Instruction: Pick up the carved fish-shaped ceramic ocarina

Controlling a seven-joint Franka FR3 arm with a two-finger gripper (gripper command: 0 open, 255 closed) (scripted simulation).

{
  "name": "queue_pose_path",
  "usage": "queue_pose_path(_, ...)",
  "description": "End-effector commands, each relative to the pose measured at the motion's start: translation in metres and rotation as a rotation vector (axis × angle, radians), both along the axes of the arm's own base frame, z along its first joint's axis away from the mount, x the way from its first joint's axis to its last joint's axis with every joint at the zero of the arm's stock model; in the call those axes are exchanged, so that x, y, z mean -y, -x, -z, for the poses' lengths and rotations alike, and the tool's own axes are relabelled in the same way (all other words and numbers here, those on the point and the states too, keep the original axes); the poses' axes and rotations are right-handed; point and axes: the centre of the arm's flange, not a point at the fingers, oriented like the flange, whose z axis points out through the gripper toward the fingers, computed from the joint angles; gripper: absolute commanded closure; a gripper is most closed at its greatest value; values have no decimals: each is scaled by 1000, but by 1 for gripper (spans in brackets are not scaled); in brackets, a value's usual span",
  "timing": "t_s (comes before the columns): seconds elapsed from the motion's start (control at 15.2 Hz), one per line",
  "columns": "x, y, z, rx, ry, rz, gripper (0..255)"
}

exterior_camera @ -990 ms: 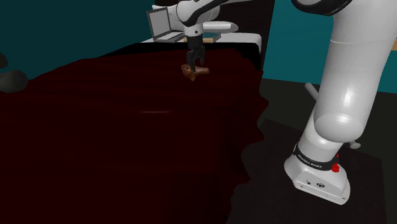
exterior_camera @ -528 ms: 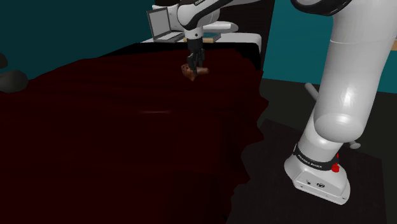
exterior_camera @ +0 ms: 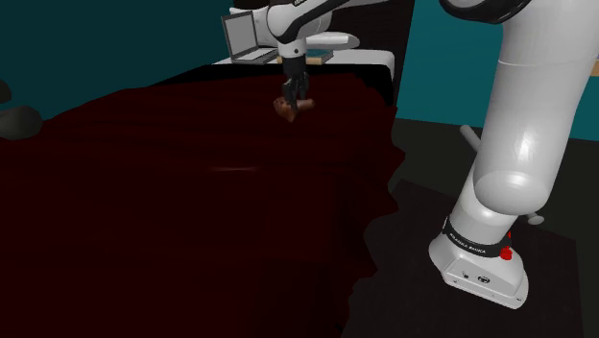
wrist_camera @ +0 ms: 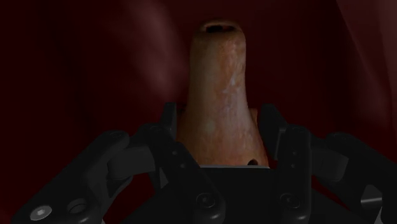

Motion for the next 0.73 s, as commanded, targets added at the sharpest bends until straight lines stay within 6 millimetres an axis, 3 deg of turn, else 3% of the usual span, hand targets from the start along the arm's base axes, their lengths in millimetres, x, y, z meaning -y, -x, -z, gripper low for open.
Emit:
queue_pose_path(0.0, 1, 0, -10, 0, 0, 0, 255)
queue_pose_path(0.66, 1, 0, -62, 0, 0, 0, 255)
